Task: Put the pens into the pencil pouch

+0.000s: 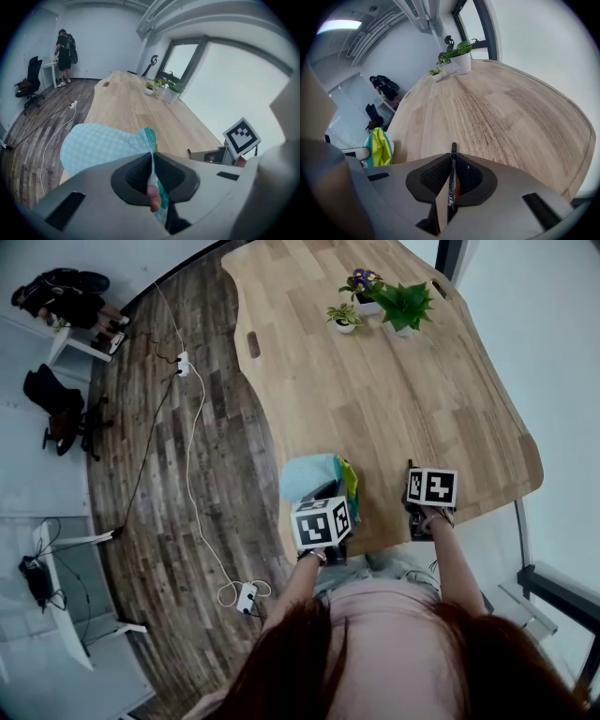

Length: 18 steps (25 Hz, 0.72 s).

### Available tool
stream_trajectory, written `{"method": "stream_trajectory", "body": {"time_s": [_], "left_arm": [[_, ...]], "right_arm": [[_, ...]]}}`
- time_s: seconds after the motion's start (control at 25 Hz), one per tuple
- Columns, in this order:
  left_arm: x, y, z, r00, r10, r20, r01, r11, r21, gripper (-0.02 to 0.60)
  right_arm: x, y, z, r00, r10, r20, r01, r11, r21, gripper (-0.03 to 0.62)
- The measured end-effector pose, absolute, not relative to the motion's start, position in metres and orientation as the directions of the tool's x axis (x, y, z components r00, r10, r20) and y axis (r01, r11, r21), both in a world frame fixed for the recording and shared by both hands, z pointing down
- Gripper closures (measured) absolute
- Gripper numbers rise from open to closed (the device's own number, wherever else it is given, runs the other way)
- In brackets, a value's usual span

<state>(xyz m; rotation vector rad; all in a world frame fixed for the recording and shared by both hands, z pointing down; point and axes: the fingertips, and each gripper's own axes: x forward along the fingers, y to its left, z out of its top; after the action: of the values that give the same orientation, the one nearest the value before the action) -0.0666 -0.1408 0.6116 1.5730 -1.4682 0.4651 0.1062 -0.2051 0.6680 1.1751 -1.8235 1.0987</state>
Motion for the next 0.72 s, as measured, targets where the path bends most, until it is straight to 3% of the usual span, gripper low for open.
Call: {"method": "stream_trajectory", "body": {"time_s": [0.72], "left_arm": [[-0.060, -0.153, 0.558, 0.431, -0.612, 0.663, -0.843, -0.011, 0.538, 0.569]], "right_arm": [[0.094, -0.228, 0.580, -0.439, -0.556, 0.706, -0.886, 0.135, -0.444, 0.560]]}}
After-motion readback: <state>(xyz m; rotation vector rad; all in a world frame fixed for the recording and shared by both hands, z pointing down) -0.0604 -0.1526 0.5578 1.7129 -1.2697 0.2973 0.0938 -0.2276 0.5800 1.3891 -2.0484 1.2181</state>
